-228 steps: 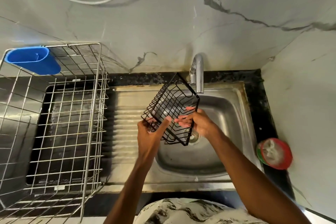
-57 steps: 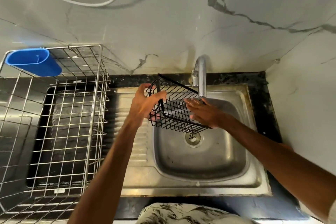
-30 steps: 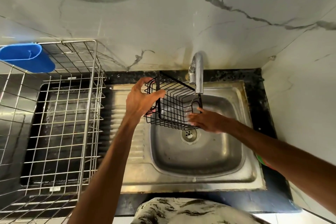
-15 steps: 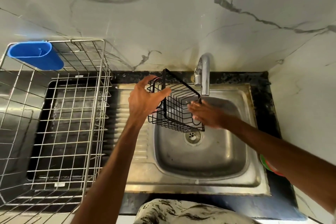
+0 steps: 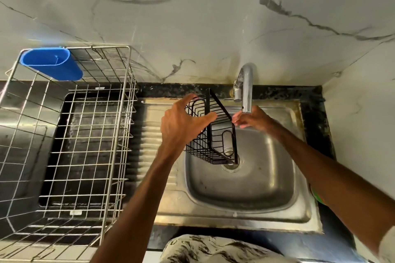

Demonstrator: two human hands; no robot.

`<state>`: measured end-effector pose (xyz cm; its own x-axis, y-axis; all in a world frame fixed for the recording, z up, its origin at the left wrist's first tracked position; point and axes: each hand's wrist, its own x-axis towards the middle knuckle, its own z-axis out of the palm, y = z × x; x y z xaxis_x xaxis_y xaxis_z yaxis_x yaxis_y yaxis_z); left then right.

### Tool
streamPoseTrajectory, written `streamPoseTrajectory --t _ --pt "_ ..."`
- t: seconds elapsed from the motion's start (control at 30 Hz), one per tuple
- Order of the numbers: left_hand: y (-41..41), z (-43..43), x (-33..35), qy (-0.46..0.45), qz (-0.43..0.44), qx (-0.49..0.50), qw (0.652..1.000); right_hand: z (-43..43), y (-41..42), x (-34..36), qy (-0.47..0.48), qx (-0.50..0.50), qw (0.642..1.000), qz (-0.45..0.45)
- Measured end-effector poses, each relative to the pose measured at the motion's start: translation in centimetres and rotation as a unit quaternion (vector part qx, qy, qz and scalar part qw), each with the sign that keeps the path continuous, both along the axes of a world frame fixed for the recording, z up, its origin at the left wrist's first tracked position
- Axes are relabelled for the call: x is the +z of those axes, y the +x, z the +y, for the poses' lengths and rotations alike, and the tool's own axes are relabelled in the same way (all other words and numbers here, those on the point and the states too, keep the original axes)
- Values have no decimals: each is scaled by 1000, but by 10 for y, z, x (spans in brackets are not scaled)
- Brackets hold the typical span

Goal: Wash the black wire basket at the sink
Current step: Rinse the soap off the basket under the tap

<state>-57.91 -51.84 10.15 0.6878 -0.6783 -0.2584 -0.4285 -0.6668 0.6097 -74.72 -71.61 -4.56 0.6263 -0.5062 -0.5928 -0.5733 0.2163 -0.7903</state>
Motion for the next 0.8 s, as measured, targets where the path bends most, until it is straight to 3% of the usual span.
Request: streamPoseTrajectory --t 0.07,0.17,0.37,0.5,0.57,0.63,0.73,0.77,0.8 --pt "2 4 -3 2 3 12 1000 3 -4 -3 50 -28 998 -23" --pt "6 6 -3 -13 13 41 999 25 -19 -10 68 27 996 -57" --pt "14 1 -3 -39 19 71 997 55 -32 -31 111 43 993 -25" --pt "13 -1 -5 -35 53 52 997 37 -14 -15 15 3 999 -32" --pt "11 -1 -6 -34 67 49 996 26 -6 -4 -155 23 988 6" --pt "13 -1 -10 -43 87 53 994 20 -7 3 -311 156 937 30" --pt "17 -2 -15 -76 131 66 986 22 -26 -13 -454 432 776 76" --pt "17 -2 -16 -78 142 66 985 25 -33 -19 -476 458 744 98" --pt "17 -4 -17 -80 146 61 984 29 -38 -25 -478 462 739 110"
